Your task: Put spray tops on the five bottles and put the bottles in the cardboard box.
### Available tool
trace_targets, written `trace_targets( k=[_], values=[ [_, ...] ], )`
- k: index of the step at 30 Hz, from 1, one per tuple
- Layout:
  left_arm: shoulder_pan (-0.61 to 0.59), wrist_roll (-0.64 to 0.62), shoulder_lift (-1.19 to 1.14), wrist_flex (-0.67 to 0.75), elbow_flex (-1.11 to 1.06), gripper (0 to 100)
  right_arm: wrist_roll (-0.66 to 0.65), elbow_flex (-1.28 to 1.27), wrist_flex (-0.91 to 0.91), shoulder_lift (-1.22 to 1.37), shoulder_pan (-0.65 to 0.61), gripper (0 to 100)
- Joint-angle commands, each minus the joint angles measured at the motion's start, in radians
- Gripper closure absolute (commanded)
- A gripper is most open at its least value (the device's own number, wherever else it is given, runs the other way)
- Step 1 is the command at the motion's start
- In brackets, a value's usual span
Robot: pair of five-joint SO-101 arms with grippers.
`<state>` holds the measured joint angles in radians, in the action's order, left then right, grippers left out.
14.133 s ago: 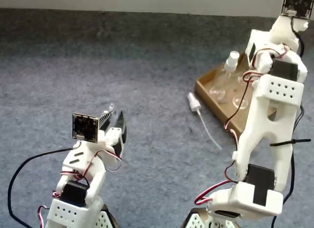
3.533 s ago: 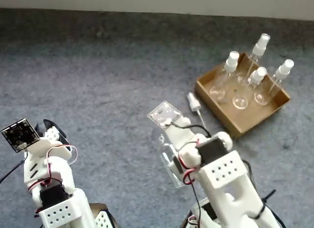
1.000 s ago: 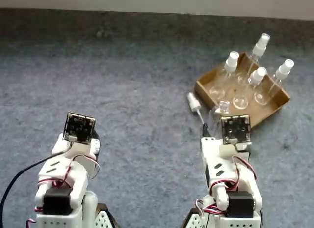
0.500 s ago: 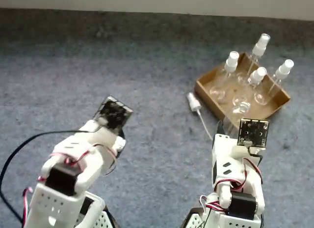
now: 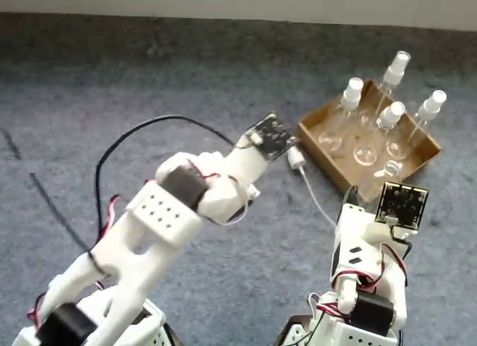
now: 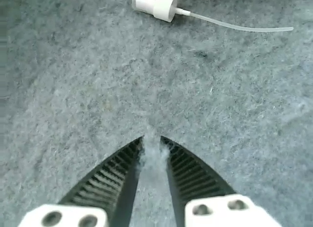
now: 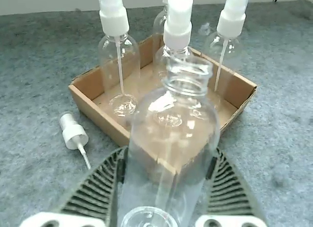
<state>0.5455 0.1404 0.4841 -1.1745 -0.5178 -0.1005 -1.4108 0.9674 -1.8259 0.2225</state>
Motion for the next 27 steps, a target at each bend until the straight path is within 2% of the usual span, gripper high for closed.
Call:
trace_targets(
  k=[1,5,12,20,27],
  values=[
    [0.027,0.008,-0.176,0.02,0.191,100,0.011,0.005,-0.036,-0.013,0.01,90.0],
    [0.028,-0.005,-0.325,0.02,0.337,100,0.011,-0.036,-0.041,-0.013,0.008,90.0],
    [0.031,-0.276,-0.572,0.02,0.582,100,0.011,-0.079,-0.12,-0.013,0.008,90.0],
    [0.021,-0.502,-0.863,0.025,0.816,100,0.011,-0.079,-0.12,-0.013,0.008,90.0],
    [-0.002,-0.634,-1.026,0.02,0.995,99,0.011,-0.081,-0.12,-0.013,0.008,90.0]
  ],
)
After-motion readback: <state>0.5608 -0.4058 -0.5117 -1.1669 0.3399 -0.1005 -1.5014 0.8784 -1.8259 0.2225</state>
